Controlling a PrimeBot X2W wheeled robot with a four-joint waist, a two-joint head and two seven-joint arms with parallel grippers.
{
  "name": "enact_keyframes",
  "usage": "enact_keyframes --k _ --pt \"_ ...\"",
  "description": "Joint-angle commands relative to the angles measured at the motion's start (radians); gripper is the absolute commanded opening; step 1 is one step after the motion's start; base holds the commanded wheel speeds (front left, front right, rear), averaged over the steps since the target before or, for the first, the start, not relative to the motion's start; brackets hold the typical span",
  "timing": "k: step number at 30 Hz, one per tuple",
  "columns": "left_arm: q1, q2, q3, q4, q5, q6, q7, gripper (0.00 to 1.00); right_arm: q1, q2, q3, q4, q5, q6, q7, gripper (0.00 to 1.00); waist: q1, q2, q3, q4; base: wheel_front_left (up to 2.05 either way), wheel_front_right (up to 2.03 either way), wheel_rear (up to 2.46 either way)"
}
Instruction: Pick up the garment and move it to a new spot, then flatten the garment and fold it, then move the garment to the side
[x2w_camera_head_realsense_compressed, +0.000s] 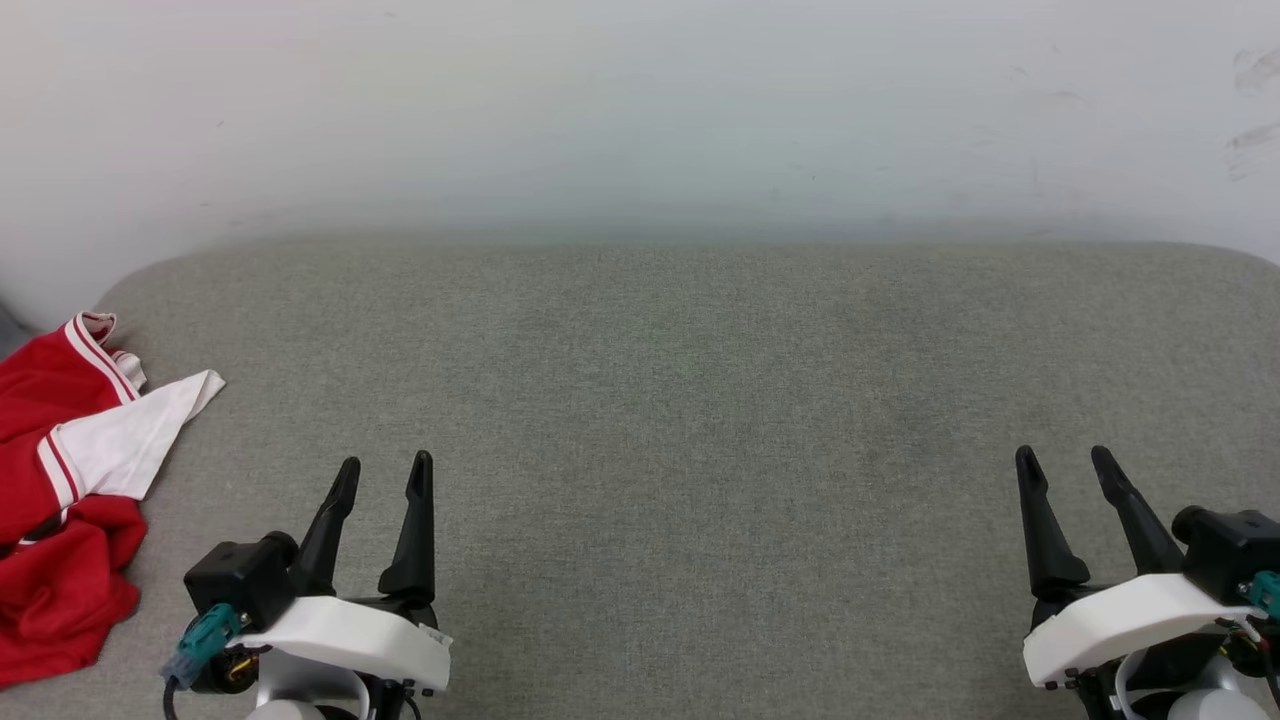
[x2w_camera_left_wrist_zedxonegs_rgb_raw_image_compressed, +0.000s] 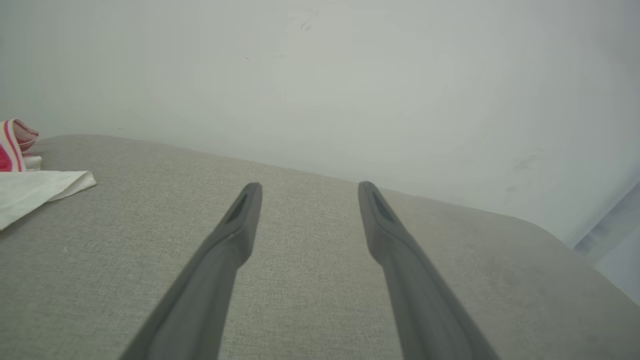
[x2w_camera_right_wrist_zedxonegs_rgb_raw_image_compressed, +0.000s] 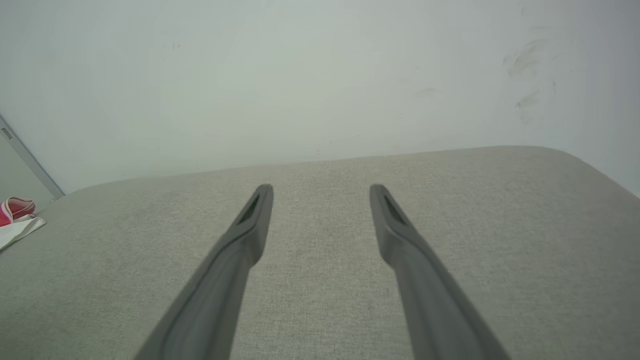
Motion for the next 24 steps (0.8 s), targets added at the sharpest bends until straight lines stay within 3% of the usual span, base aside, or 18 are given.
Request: enact_keyframes --k 1,24 --pt "0.003 -0.001 0.003 -0.004 0.024 0.001 -0.01 1.0 0.006 0.0 -0.002 -0.014 -0.02 0.0 -0.005 1.0 0.0 0.0 0.0 0.0 0.0 0.0 0.0" --pt "-0.006 -0.008 -0.011 0.049 0.196 0.0 -0.056 1.0 0.022 0.001 -0.015 -0.039 -0.155 0.0 -0.031 1.0 0.0 0.0 0.004 0.0 0.0 0.0 0.0"
